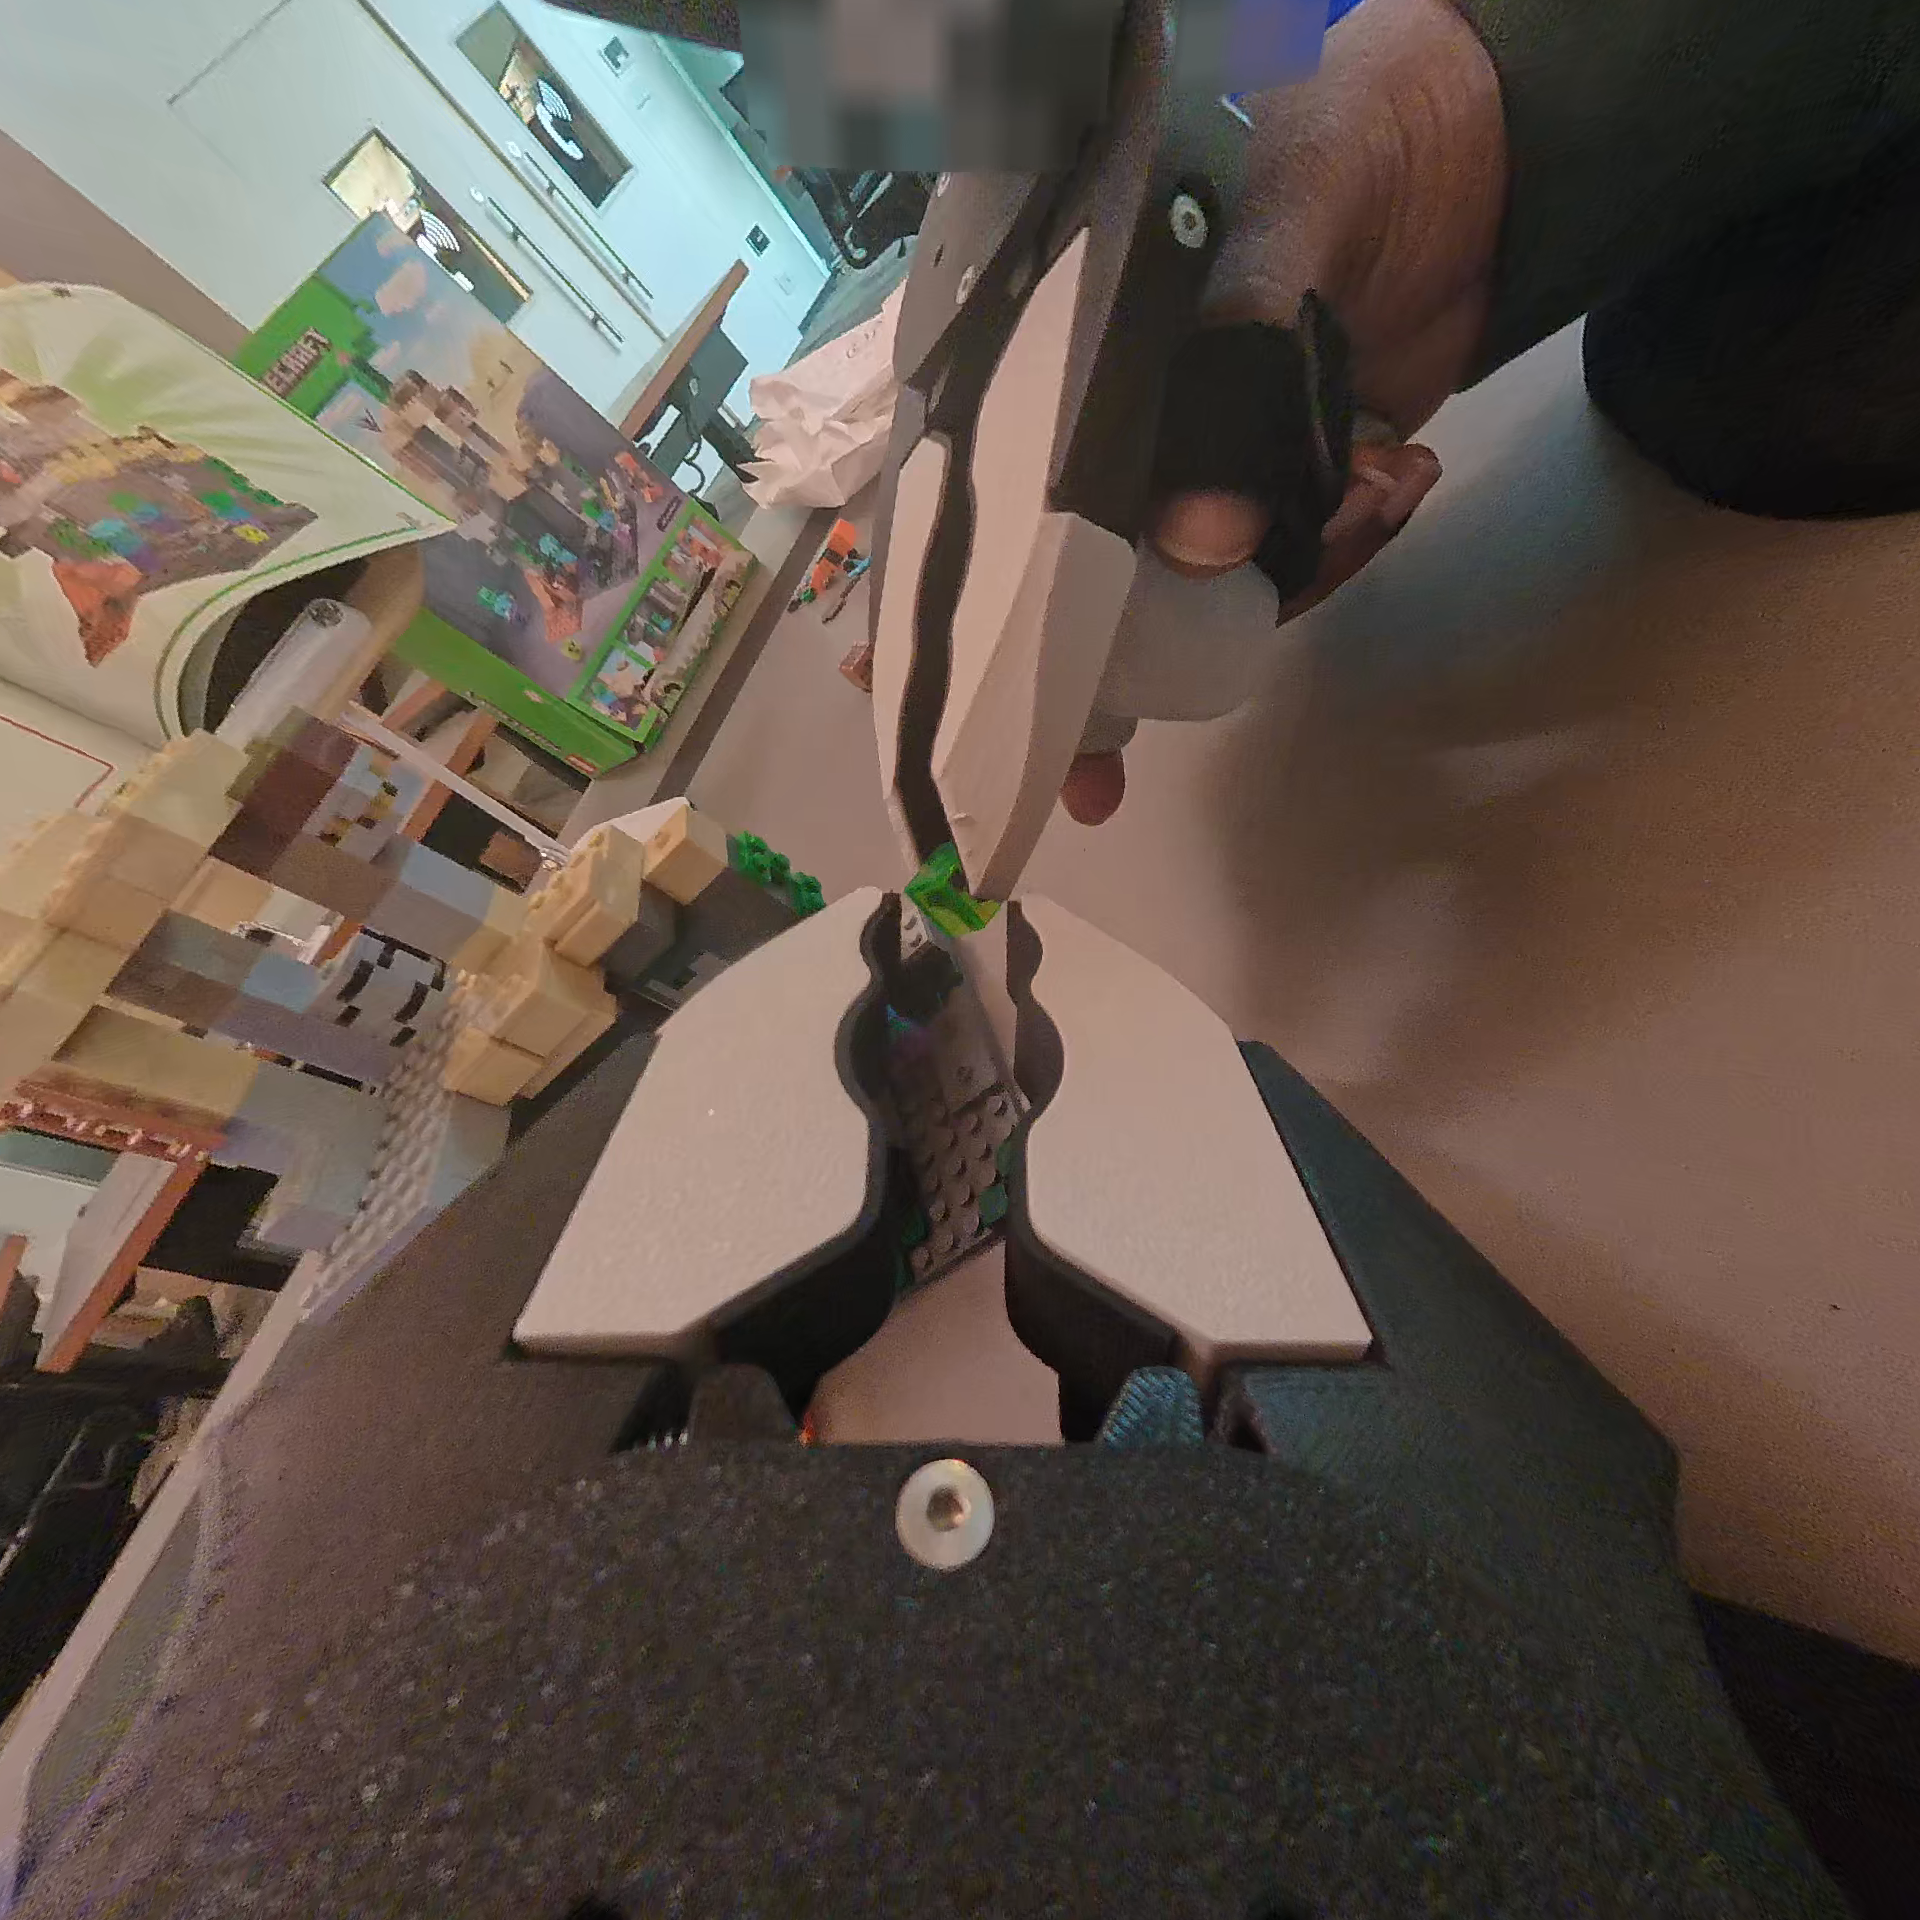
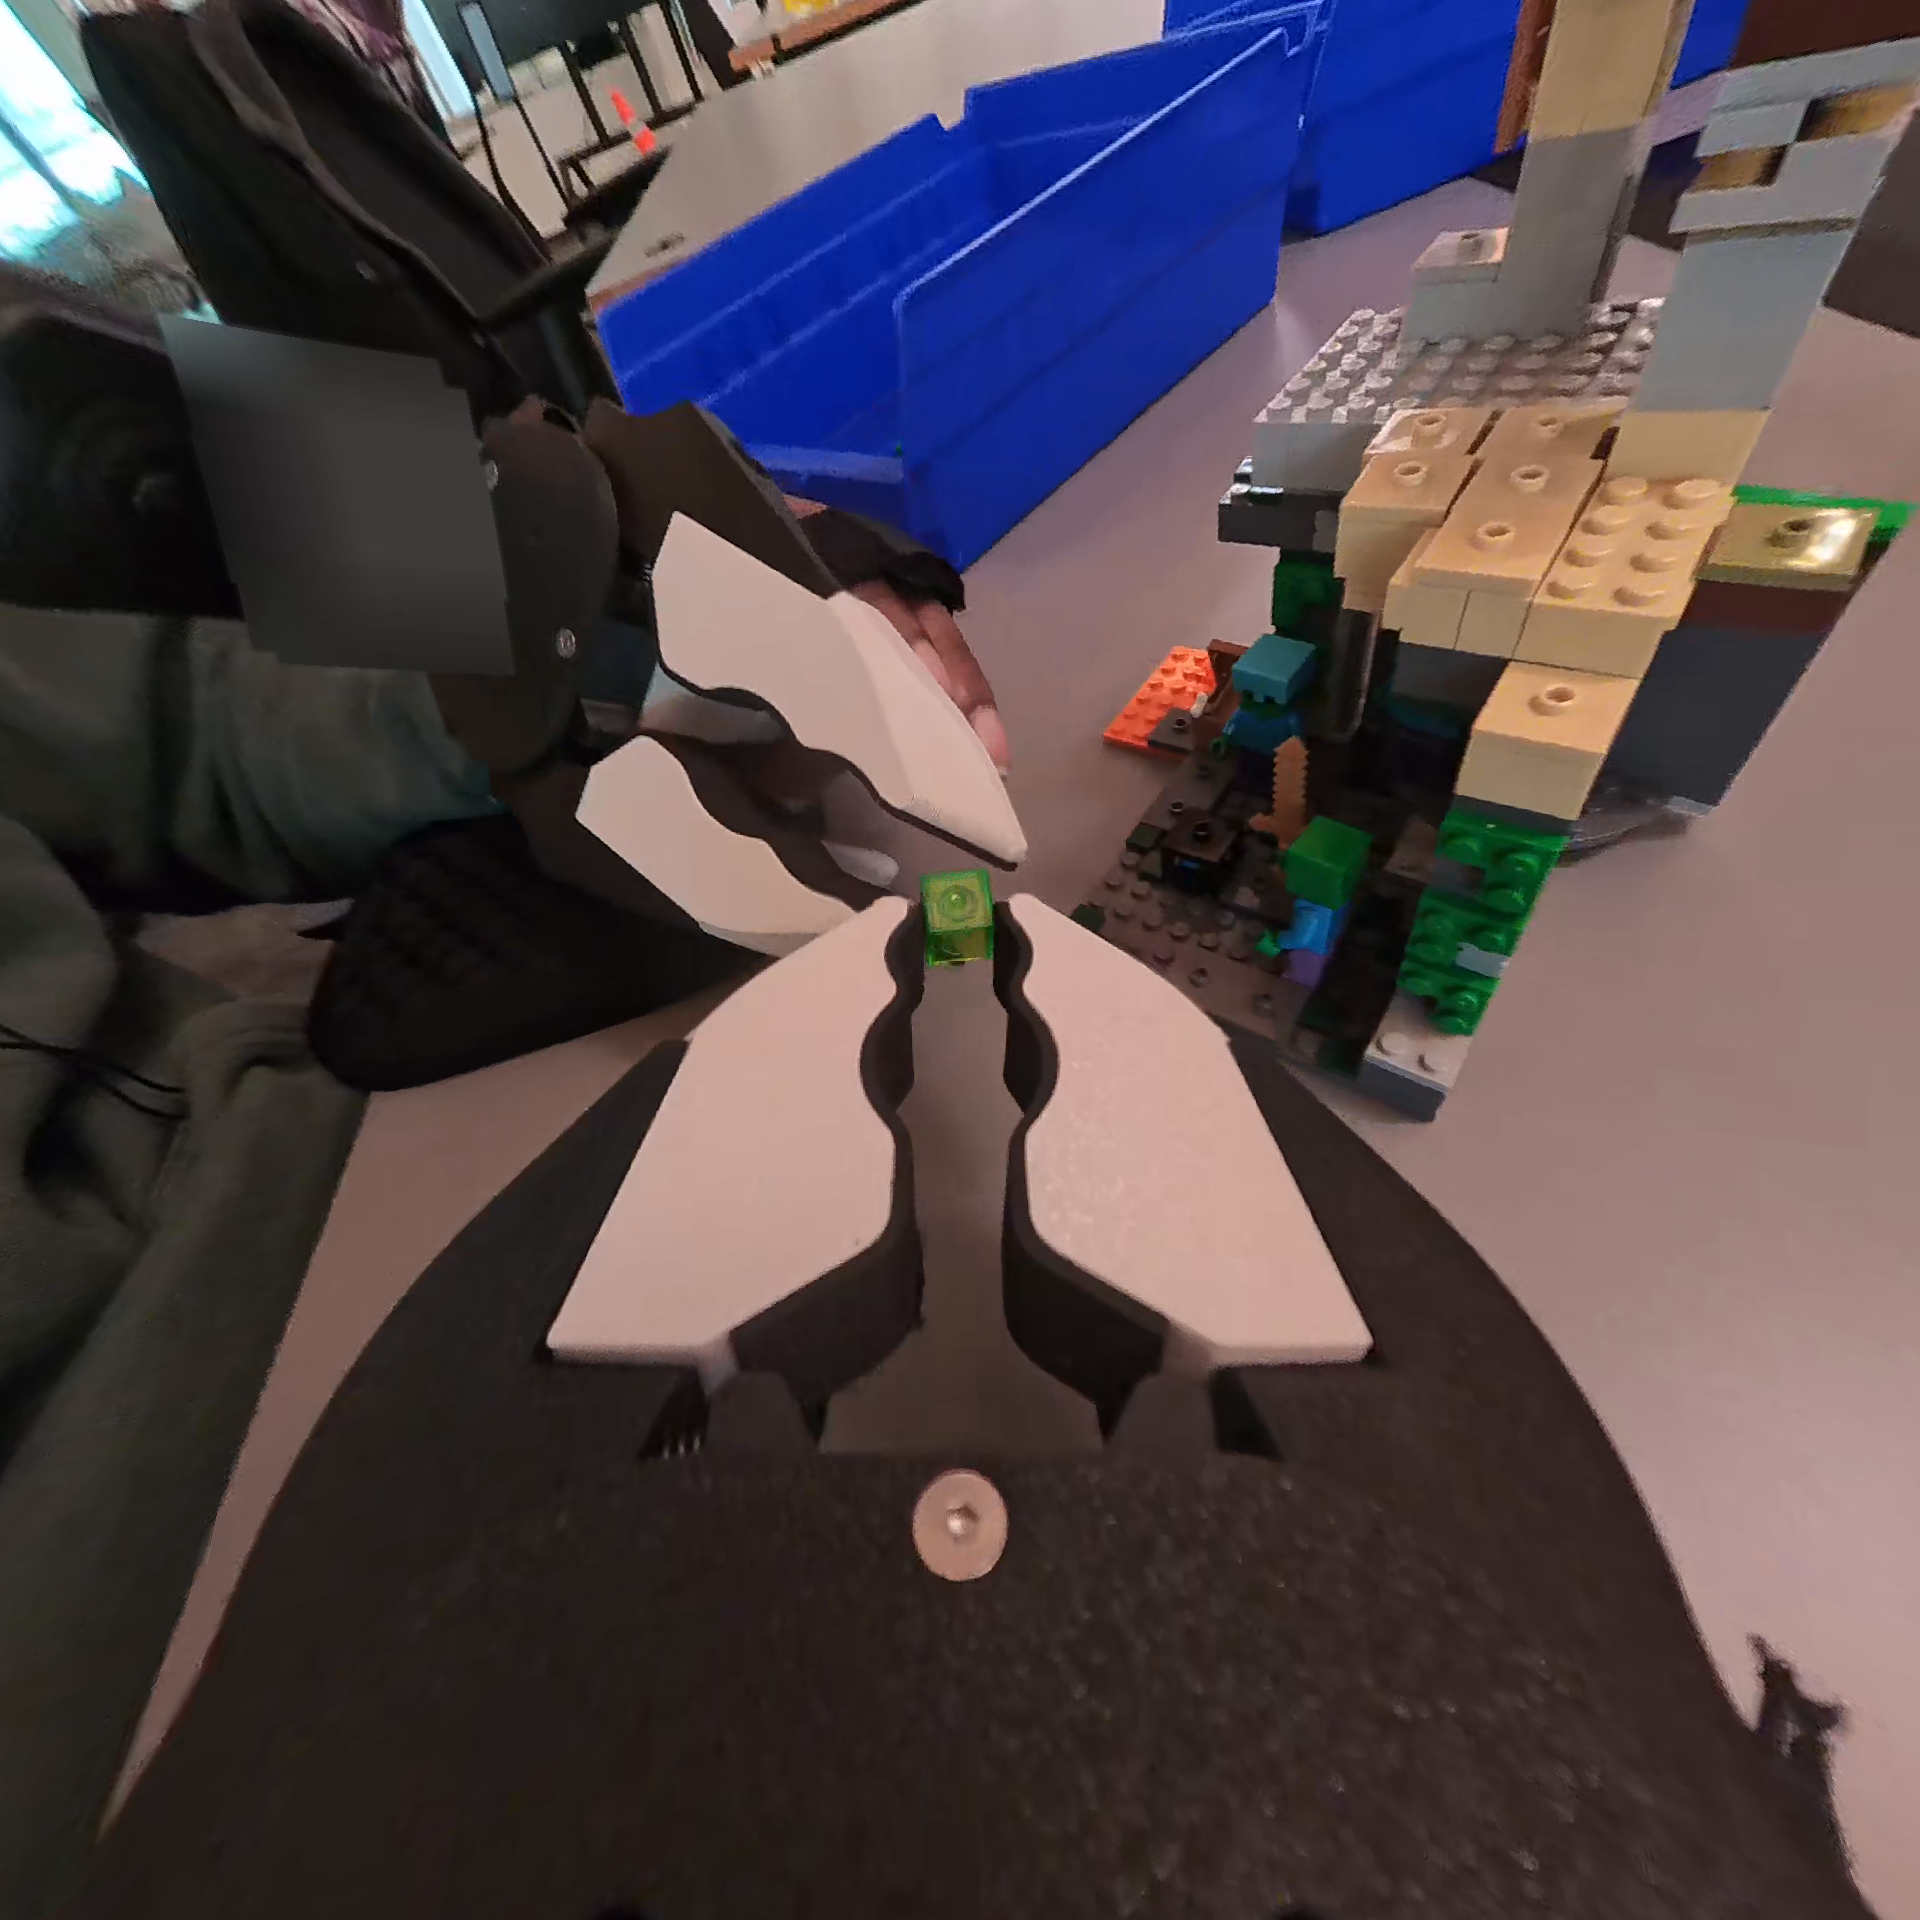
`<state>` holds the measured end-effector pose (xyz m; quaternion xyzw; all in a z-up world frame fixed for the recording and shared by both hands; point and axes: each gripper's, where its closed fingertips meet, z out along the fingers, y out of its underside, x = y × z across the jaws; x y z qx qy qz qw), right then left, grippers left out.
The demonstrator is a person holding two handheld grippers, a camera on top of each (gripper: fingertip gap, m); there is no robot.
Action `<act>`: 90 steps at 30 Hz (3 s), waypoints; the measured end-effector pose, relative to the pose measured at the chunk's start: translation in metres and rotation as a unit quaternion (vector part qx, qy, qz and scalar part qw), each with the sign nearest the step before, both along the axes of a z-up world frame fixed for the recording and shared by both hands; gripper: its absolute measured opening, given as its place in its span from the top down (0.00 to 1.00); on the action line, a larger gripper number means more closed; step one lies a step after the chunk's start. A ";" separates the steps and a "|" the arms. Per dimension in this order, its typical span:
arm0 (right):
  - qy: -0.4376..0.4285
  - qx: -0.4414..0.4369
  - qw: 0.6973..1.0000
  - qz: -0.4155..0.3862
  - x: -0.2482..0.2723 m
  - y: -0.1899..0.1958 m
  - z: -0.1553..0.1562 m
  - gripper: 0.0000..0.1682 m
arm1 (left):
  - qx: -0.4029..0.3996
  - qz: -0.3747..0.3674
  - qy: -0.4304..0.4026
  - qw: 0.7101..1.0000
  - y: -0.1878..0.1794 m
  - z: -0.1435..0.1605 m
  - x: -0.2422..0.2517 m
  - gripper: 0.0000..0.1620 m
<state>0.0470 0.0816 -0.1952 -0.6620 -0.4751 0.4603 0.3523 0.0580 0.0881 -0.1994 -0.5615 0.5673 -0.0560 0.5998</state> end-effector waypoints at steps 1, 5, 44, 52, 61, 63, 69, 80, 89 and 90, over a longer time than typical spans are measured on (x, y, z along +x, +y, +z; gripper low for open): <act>0.001 -0.007 1.000 0.004 -0.001 -0.001 0.000 0.93 | 0.010 -0.001 0.003 1.000 -0.001 0.001 0.000 0.88; 0.016 -0.036 0.999 0.008 -0.002 -0.003 0.003 0.93 | 0.041 -0.003 0.008 0.999 -0.004 0.005 0.001 0.88; 0.057 -0.130 0.990 -0.006 0.004 0.005 0.009 0.99 | 0.030 0.012 -0.037 0.999 0.000 0.019 -0.007 0.91; 0.031 -0.084 0.996 -0.018 0.007 0.007 0.005 1.00 | -0.004 0.006 -0.068 0.998 -0.001 0.022 -0.008 0.91; 0.035 -0.088 0.995 -0.008 0.004 0.003 0.006 0.94 | -0.012 0.001 -0.068 0.998 -0.002 0.020 -0.007 0.91; 0.033 -0.088 0.996 -0.007 0.004 0.003 0.006 0.94 | -0.014 0.001 -0.067 0.998 -0.002 0.020 -0.006 0.91; 0.030 -0.088 0.996 -0.005 0.003 0.002 0.004 0.93 | -0.013 0.002 -0.067 0.998 -0.002 0.020 -0.007 0.91; 0.047 -0.110 0.993 -0.002 0.003 0.002 0.009 0.89 | -0.016 -0.010 -0.074 0.997 -0.005 0.021 -0.004 0.91; 0.066 -0.144 0.987 0.029 -0.002 -0.008 0.013 0.86 | -0.007 -0.012 -0.063 0.998 -0.007 0.020 -0.003 0.91; 0.070 -0.146 0.986 0.030 -0.002 -0.009 0.014 0.86 | -0.007 -0.011 -0.062 0.998 -0.007 0.020 -0.003 0.91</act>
